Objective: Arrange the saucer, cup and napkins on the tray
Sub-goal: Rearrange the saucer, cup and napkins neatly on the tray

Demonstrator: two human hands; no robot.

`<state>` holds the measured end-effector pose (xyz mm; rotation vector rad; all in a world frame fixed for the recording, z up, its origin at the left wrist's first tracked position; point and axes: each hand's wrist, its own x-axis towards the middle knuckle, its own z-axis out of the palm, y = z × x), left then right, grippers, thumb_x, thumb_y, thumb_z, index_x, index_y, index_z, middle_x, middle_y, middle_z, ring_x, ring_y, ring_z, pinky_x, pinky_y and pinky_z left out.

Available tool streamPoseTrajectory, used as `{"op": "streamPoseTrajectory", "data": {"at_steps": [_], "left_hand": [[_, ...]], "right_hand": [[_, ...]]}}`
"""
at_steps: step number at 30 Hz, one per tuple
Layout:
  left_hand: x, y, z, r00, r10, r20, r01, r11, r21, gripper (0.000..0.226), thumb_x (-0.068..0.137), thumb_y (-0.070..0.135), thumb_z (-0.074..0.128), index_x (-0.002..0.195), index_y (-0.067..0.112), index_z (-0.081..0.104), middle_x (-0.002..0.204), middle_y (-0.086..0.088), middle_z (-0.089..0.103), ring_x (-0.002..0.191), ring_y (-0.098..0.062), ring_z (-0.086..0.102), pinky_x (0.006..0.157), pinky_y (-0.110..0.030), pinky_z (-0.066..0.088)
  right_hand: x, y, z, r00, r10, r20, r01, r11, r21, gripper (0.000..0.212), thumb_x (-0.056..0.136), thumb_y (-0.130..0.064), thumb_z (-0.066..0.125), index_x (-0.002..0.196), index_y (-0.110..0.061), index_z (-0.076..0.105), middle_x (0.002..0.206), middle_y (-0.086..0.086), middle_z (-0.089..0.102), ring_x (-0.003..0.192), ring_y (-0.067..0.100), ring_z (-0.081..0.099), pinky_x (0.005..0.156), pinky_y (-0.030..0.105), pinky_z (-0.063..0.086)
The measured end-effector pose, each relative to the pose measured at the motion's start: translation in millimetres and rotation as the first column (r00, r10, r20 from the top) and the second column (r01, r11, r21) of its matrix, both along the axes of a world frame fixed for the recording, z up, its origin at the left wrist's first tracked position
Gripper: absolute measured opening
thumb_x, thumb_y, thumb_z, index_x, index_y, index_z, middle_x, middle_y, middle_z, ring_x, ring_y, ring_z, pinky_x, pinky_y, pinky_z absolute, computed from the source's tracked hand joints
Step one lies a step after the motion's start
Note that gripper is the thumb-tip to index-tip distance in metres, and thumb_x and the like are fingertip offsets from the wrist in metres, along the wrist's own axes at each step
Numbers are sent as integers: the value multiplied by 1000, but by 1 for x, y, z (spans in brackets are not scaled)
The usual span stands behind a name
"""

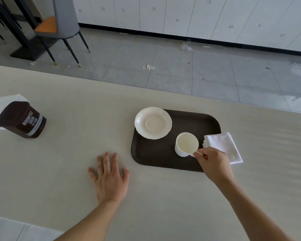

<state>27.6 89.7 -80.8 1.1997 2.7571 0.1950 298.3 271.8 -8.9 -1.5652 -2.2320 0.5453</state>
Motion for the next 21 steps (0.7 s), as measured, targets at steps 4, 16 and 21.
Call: {"op": "streamPoseTrajectory", "data": {"at_steps": [4,16,21], "left_hand": [[0,0,1,1000,0,-2,0,1000,-22,68,87,48,29,149,21,36,160,-7,29,151,-30,16,118,-61,9],[-1,0,1,1000,-5,-4,4,999,-45,69,86,49,28,149,20,37,160,-7,29,151,-29,17,118,-61,10],[0,0,2,1000,-2,-2,2,999,-38,69,86,48,28,148,20,39,159,-7,31,150,-30,19,118,-61,11]], "right_hand": [[-13,9,-5,990,-138,-22,138,990,-31,22,87,-31,72,70,-17,74,62,-5,67,58,13,58,53,21,42],[-59,17,-7,931,-344,-125,331,936,-118,39,88,-34,68,60,-12,53,55,0,57,56,21,54,52,32,43],[-68,17,-6,908,-389,-156,372,919,-129,38,89,-32,67,61,-11,52,56,1,57,56,22,54,52,32,43]]}}
